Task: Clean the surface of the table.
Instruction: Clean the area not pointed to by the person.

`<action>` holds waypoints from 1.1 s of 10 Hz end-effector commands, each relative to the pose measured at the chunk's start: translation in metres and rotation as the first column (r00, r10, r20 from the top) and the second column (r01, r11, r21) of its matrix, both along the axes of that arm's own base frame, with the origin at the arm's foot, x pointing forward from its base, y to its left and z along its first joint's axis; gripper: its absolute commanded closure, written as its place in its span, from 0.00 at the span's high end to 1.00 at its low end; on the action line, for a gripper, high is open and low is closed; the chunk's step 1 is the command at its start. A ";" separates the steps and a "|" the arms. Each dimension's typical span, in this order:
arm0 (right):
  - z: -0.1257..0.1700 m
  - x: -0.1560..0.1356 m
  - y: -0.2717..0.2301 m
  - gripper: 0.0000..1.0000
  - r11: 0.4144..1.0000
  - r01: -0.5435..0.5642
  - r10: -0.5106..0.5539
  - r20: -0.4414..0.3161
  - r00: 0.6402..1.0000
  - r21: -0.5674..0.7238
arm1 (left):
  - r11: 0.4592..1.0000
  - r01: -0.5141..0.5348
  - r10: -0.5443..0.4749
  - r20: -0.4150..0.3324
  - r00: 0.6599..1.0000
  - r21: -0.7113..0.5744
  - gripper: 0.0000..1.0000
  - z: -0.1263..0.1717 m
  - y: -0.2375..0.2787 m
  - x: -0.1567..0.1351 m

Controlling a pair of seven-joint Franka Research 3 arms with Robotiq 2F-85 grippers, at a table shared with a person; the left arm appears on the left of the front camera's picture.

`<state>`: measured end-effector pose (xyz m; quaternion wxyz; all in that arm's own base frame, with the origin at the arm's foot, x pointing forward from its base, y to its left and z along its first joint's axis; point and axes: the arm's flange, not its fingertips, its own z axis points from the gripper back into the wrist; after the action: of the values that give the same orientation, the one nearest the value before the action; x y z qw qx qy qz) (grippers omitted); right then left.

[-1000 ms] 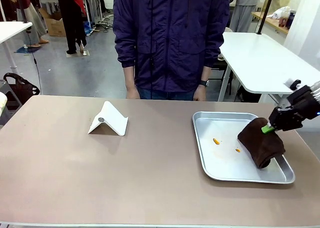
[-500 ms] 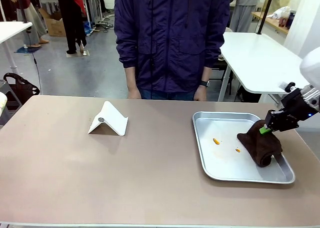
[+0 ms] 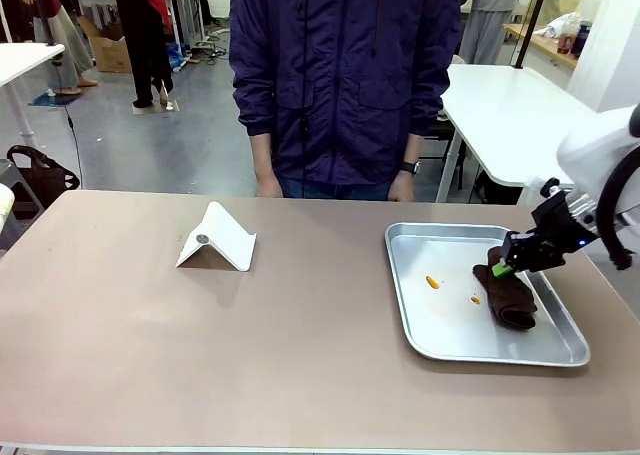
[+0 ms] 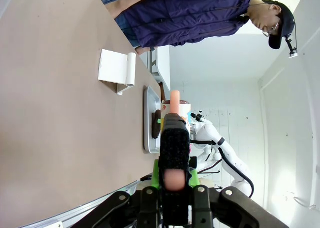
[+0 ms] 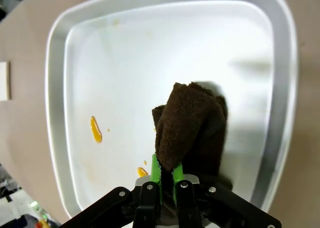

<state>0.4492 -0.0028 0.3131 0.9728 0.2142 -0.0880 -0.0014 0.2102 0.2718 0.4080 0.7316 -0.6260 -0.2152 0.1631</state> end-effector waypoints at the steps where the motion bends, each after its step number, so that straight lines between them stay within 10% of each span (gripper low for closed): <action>1: -0.017 -0.001 0.011 0.02 0.999 -0.045 0.045 -0.006 0.999 -0.011 | 1.000 -0.010 0.011 0.017 1.000 -0.005 0.22 0.003 -0.001 0.001; 11: -0.037 -0.004 0.093 0.02 0.957 -0.243 0.244 0.011 0.970 0.159 | 1.000 -0.010 0.011 0.017 1.000 -0.005 0.22 0.003 -0.001 0.001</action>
<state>0.4446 0.0782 0.2918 0.9593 0.2596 -0.0586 0.0943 0.2102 0.2718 0.4081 0.7317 -0.6258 -0.2153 0.1632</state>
